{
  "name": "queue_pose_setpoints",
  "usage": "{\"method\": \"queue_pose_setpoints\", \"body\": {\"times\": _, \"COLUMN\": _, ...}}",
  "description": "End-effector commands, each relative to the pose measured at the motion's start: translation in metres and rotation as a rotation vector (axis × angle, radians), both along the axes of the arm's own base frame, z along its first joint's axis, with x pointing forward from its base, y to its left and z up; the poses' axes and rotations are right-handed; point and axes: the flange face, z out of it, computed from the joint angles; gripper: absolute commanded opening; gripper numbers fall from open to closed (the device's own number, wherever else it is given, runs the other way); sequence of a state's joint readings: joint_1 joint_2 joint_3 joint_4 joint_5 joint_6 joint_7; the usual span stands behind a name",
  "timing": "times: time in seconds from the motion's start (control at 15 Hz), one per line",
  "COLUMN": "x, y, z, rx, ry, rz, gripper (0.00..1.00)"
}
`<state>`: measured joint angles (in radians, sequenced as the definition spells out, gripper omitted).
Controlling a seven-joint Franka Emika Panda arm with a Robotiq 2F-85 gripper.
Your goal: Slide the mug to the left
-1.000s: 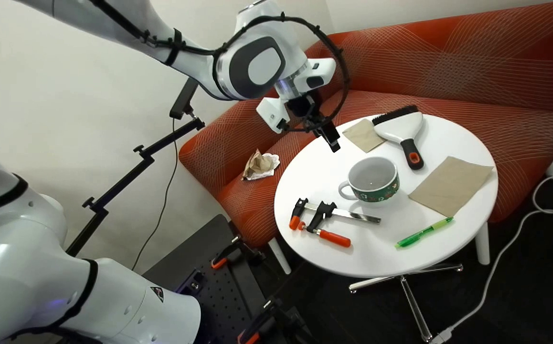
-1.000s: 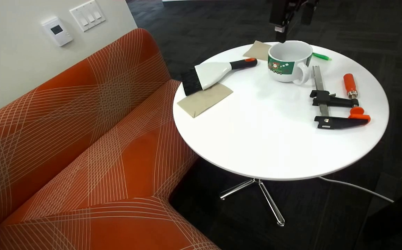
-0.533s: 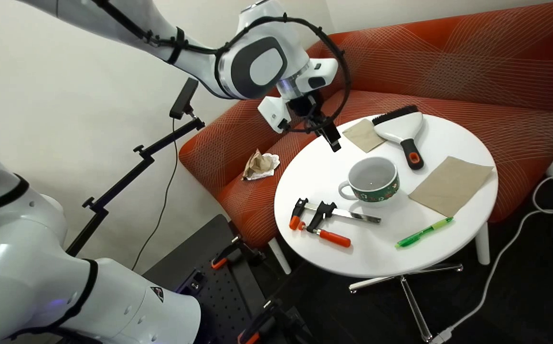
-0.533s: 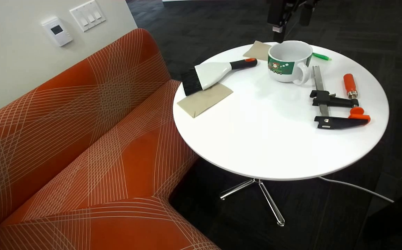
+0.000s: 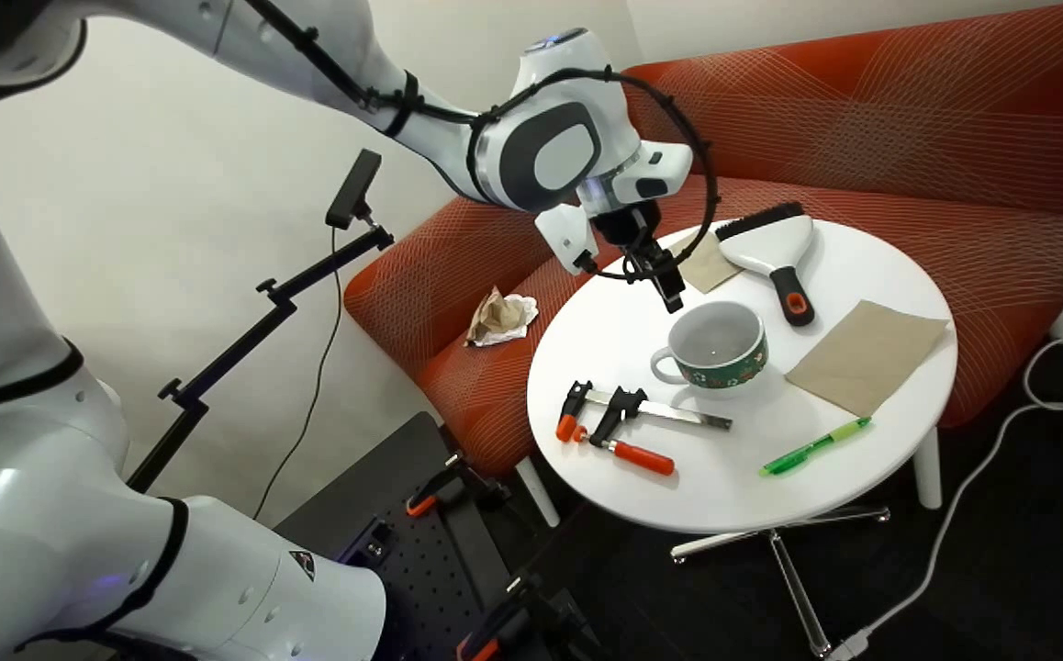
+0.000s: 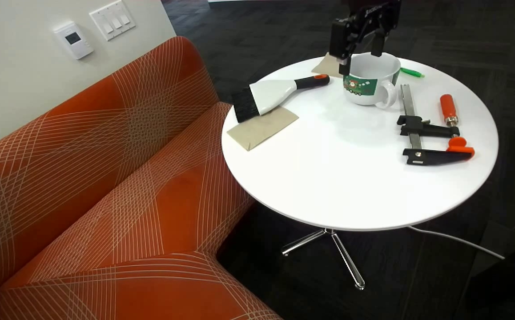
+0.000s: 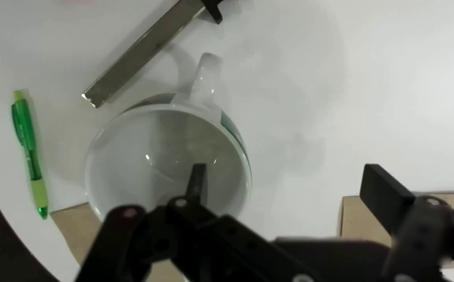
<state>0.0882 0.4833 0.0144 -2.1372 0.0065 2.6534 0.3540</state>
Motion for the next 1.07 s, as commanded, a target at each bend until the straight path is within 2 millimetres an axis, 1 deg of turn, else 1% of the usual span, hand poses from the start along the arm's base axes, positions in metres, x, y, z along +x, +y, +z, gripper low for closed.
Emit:
{"method": "queue_pose_setpoints", "body": {"times": 0.0, "x": 0.020, "y": -0.004, "z": -0.019, "rx": -0.001, "ry": 0.002, "rz": -0.020, "gripper": 1.00}}
{"method": "queue_pose_setpoints", "body": {"times": 0.27, "x": 0.031, "y": -0.009, "z": -0.040, "rx": -0.002, "ry": 0.025, "rz": -0.039, "gripper": 1.00}}
{"method": "queue_pose_setpoints", "body": {"times": 0.53, "x": 0.038, "y": -0.012, "z": -0.056, "rx": -0.013, "ry": 0.041, "rz": -0.060, "gripper": 1.00}}
{"method": "queue_pose_setpoints", "body": {"times": 0.6, "x": 0.039, "y": -0.013, "z": -0.058, "rx": -0.016, "ry": 0.041, "rz": -0.060, "gripper": 0.75}}
{"method": "queue_pose_setpoints", "body": {"times": 0.67, "x": 0.040, "y": -0.014, "z": -0.061, "rx": -0.019, "ry": 0.041, "rz": -0.060, "gripper": 0.72}}
{"method": "queue_pose_setpoints", "body": {"times": 0.73, "x": 0.041, "y": -0.015, "z": -0.062, "rx": -0.021, "ry": 0.042, "rz": -0.061, "gripper": 0.66}}
{"method": "queue_pose_setpoints", "body": {"times": 0.8, "x": 0.042, "y": -0.016, "z": -0.063, "rx": -0.020, "ry": 0.041, "rz": -0.062, "gripper": 0.56}}
{"method": "queue_pose_setpoints", "body": {"times": 1.0, "x": 0.044, "y": -0.015, "z": -0.065, "rx": -0.021, "ry": 0.041, "rz": -0.061, "gripper": 0.34}}
